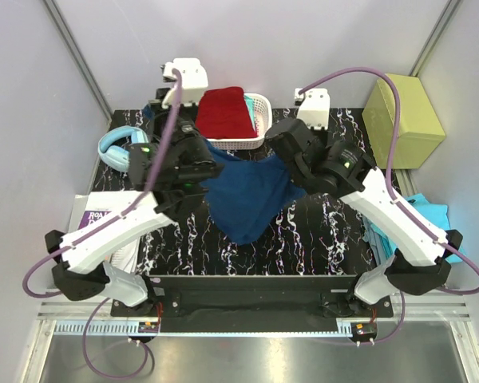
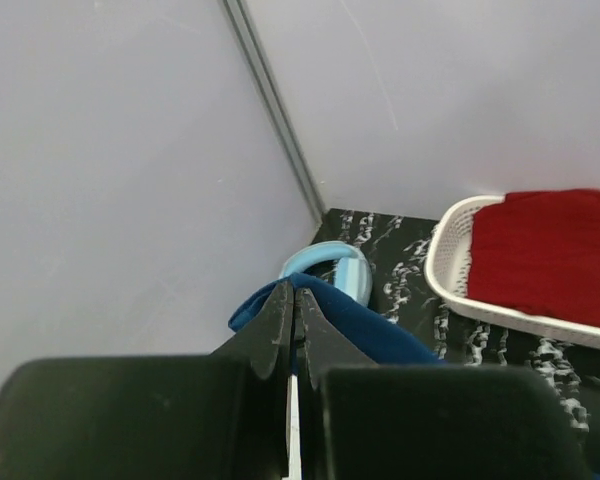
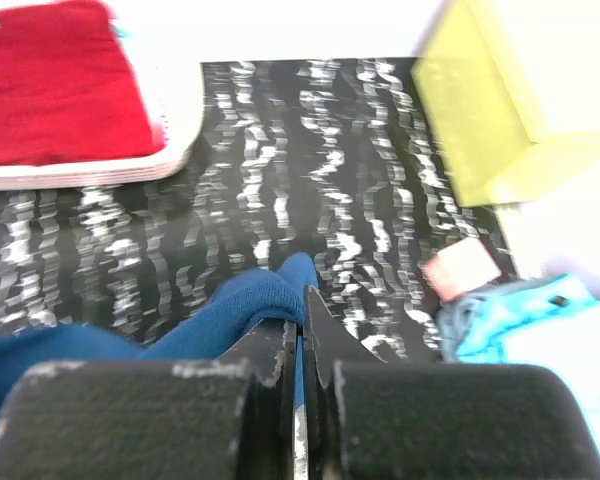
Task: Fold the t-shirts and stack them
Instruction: Flatten out the tshirt
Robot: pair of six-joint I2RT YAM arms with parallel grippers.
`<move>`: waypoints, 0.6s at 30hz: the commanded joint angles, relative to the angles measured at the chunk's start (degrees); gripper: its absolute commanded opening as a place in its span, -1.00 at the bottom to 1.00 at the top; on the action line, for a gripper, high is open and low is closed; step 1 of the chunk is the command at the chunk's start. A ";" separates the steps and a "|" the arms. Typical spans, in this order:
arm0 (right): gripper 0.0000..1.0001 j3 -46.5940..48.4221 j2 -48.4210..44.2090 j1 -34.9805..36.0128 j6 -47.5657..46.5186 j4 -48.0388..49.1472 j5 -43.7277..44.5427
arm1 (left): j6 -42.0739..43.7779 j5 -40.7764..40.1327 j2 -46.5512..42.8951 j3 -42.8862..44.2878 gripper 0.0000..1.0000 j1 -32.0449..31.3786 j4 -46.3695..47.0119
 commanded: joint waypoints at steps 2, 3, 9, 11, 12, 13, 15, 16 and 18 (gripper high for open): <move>-1.00 -2.53 -4.12 -4.02 -3.31 3.36 -1.18 | 29.94 -11.45 5.27 -6.60 -1.00 2.69 42.98; -1.00 -2.88 -4.21 -4.10 -3.23 3.63 -1.79 | 34.79 -11.63 6.16 -6.70 -1.00 1.73 46.71; -1.00 -6.75 -5.18 -4.46 -2.96 6.18 -4.34 | 35.99 -11.46 11.17 -0.38 -1.00 -4.60 46.49; -1.00 -6.58 -4.74 -4.72 -3.58 6.88 -4.61 | 34.50 -11.37 11.62 -0.28 -1.00 -3.91 46.22; -1.00 -6.49 -4.65 -4.81 -4.36 7.32 -5.05 | 34.49 -11.37 11.97 -0.63 -1.00 -3.21 46.22; -1.00 -6.31 -4.39 -4.81 -4.72 8.02 -5.22 | 35.01 -11.37 12.32 -1.59 -1.00 -3.11 46.22; -1.00 -5.96 -4.21 -4.98 -5.42 8.46 -5.49 | 35.54 -11.37 12.15 -2.04 -1.00 -3.90 44.56; -1.00 -5.79 -3.95 -5.07 -6.03 8.81 -5.58 | 32.76 -11.37 11.28 -3.34 -1.00 -4.08 41.85; -1.00 -5.70 -3.25 -5.42 -6.91 9.34 -5.75 | 25.65 -10.76 9.43 -5.89 -1.00 -4.08 24.58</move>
